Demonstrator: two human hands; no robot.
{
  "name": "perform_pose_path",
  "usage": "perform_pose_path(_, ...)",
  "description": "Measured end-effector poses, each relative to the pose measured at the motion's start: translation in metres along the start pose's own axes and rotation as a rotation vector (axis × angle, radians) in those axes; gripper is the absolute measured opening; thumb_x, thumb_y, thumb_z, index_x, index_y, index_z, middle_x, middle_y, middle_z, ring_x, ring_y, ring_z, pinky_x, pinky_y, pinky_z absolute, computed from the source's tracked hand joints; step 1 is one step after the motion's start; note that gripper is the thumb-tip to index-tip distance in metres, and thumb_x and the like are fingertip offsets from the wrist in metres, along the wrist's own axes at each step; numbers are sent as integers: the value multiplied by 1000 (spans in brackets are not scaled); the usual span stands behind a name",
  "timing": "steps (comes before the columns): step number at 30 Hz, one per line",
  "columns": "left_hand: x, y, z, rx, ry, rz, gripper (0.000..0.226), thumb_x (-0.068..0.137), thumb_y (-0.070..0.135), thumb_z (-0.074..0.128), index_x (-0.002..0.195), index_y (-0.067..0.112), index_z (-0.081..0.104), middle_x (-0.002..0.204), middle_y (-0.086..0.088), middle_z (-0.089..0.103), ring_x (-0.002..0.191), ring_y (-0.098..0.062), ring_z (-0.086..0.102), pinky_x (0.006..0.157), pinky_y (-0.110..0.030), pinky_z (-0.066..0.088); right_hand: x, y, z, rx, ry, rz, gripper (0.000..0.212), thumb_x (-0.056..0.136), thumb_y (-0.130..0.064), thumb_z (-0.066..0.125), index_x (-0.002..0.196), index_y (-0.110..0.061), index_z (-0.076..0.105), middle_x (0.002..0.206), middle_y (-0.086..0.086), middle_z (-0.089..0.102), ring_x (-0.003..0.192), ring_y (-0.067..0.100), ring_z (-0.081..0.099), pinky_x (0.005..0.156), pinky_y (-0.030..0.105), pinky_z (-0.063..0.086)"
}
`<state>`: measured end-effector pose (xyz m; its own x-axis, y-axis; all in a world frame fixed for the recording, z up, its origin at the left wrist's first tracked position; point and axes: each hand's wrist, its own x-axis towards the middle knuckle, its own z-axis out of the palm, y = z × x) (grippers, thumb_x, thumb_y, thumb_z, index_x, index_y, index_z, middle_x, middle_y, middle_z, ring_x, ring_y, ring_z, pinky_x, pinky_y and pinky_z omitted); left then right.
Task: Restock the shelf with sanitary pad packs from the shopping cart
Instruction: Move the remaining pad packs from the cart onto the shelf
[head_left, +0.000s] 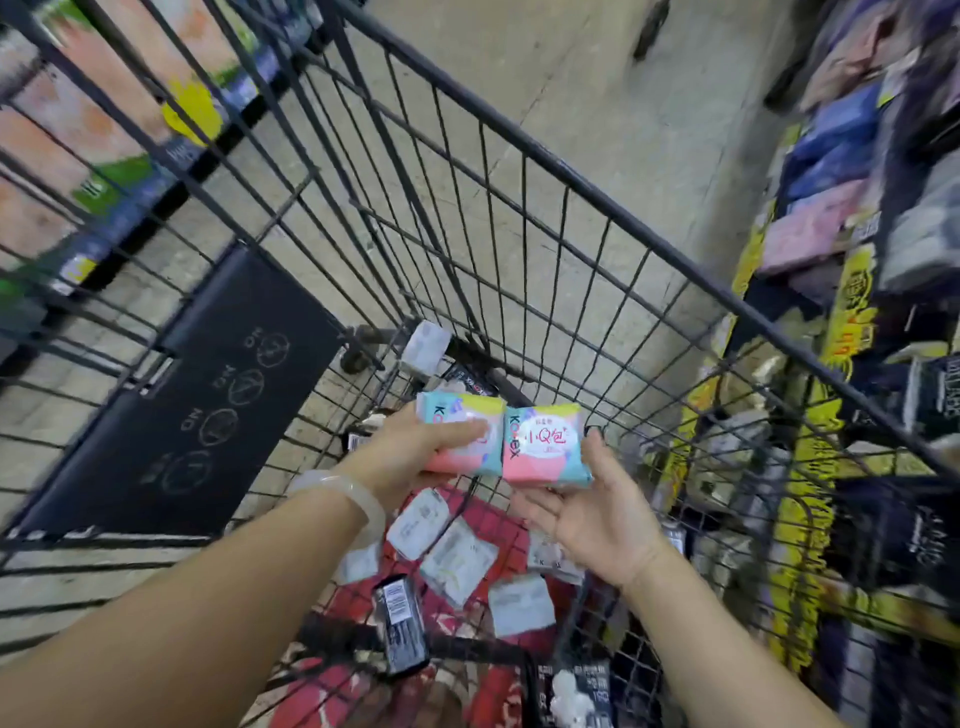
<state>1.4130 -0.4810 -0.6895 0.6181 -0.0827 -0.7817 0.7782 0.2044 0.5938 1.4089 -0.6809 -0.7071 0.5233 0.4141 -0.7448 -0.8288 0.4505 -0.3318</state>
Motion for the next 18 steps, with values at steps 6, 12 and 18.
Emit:
perform_pose_path(6,9,-3,0,48,-31,-63,42,73,0,74,112,4,60,98,-17,74,84,-31,70,82,-41,55,-3,-9,-13,-116,40,-20,82,49,-28,89,120,-7,54,111,16,68,95,25,69,77,33,58)
perform_pose_path(12,14,-11,-14,113,1,-139,23,84,-3,58,105,5,59,86,-12,70,71,-24,67,65,-31,53,-13,-10,-11,49,102,-108,54,64,-18,66,115,-6,54,97,10,72,87,22,69,75,34,59)
perform_pose_path(18,4,-6,-12,128,-60,-244,41,94,48,44,106,15,66,94,-9,69,78,-19,61,67,-29,48,-6,27,29,-199,98,45,38,75,-25,69,108,-10,58,106,12,66,102,25,58,101,45,44)
